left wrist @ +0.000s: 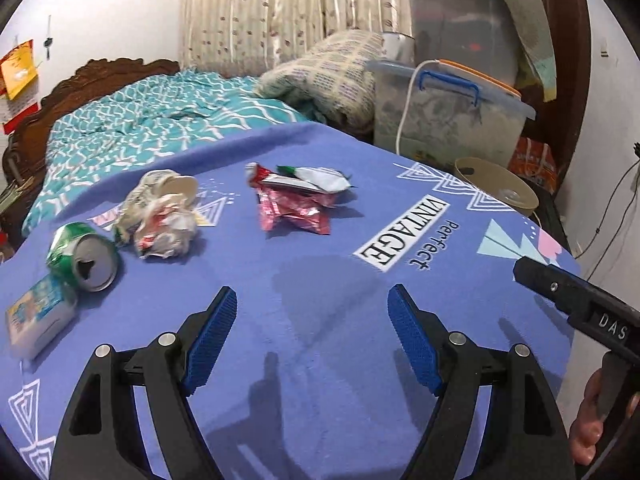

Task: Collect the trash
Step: 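Bring both open tools back over the remaining trash on the cloth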

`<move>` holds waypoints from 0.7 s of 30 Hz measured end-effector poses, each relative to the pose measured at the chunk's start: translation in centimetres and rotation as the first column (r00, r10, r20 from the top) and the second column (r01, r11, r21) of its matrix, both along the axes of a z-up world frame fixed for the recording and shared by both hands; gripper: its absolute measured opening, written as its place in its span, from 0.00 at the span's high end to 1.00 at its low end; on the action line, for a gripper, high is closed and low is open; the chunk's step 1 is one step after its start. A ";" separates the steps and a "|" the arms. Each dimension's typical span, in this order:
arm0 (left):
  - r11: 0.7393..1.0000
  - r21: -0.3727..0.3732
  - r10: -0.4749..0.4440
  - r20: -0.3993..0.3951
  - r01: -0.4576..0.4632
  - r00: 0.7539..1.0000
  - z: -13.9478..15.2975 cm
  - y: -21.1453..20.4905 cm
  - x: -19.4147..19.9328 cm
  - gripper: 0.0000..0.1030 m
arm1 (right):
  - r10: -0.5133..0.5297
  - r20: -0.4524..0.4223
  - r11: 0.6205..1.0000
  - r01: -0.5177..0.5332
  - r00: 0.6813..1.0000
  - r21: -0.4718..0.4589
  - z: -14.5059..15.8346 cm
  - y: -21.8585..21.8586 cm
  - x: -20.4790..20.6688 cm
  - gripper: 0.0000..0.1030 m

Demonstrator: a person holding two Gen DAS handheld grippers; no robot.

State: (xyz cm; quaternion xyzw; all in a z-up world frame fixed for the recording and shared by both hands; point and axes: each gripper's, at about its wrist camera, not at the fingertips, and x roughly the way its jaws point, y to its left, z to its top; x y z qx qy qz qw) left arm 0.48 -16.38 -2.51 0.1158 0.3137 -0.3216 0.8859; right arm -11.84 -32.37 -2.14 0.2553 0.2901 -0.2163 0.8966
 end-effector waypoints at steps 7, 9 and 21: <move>0.998 -0.050 0.040 0.019 -0.039 0.999 0.4 1.3 0.0 0.28 | 0.027 -0.020 0.999 -0.028 0.999 -0.018 0.1 1.6 0.0 0.27; 0.997 -0.064 0.047 0.028 -0.045 0.999 0.5 1.4 -0.2 0.28 | 0.028 -0.026 0.999 -0.029 0.999 -0.022 0.1 1.9 -0.3 0.27; 0.992 -0.094 0.086 0.031 -0.082 0.996 0.7 2.1 0.2 0.28 | 0.034 -0.025 0.998 -0.035 0.999 -0.045 0.6 2.9 -2.1 0.27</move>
